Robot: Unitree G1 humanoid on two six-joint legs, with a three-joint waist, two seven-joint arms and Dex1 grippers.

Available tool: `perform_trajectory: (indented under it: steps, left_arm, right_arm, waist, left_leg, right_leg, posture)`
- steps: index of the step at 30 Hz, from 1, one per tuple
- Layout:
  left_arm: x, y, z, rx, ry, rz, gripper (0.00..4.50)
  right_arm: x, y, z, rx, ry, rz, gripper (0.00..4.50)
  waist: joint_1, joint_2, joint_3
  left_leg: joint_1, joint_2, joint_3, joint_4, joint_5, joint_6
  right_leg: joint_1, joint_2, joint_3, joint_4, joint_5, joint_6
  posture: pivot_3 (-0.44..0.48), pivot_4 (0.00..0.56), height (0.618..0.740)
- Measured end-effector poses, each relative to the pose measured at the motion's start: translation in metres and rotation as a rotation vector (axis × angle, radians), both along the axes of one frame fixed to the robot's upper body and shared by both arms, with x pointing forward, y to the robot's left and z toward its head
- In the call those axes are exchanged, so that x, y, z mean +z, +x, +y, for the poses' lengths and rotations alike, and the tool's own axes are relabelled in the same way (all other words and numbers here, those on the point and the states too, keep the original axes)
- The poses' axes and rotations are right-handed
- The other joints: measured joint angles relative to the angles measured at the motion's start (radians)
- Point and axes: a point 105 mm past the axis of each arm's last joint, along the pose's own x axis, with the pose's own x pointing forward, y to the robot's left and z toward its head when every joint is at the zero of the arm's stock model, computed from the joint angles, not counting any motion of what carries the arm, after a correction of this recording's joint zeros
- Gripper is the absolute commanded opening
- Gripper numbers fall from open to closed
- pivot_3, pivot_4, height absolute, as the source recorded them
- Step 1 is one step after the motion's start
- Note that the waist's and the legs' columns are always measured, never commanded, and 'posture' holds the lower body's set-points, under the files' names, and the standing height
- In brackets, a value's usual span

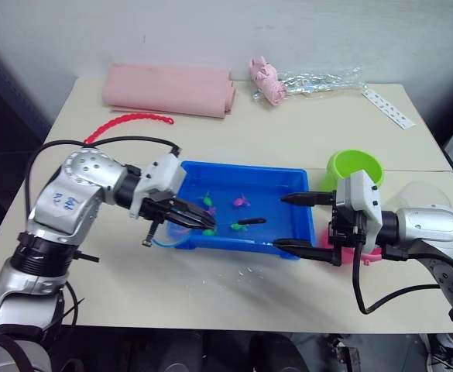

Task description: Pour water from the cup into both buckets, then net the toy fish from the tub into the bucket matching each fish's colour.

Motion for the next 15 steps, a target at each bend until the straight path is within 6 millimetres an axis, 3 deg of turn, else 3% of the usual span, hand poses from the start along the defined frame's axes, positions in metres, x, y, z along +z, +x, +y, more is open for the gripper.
perform_trajectory:
  steps: [10,15]
  left_arm:
    - [-0.017,0.011,-0.021,-0.007,0.044,-0.001,0.05]
    - [-0.015,0.013,-0.026,-0.005,0.054,-0.009,0.05]
  right_arm:
    - [-0.009,-0.003,0.037,0.057,-0.044,0.125,4.50]
    - [-0.009,0.002,0.039,0.016,-0.075,0.147,4.50]
  waist:
    - [-0.002,0.000,0.000]
    - [-0.002,0.000,0.000]
  left_leg:
    - [-0.001,0.001,-0.002,0.004,0.001,0.001]
    - [-0.001,0.000,-0.002,0.004,0.001,0.001]
  right_leg:
    - [-0.001,0.000,0.000,0.002,0.000,0.000]
    - [0.000,0.000,0.000,0.002,0.000,0.000]
  posture:
    - [0.000,0.150,0.740]
    - [0.000,0.150,0.740]
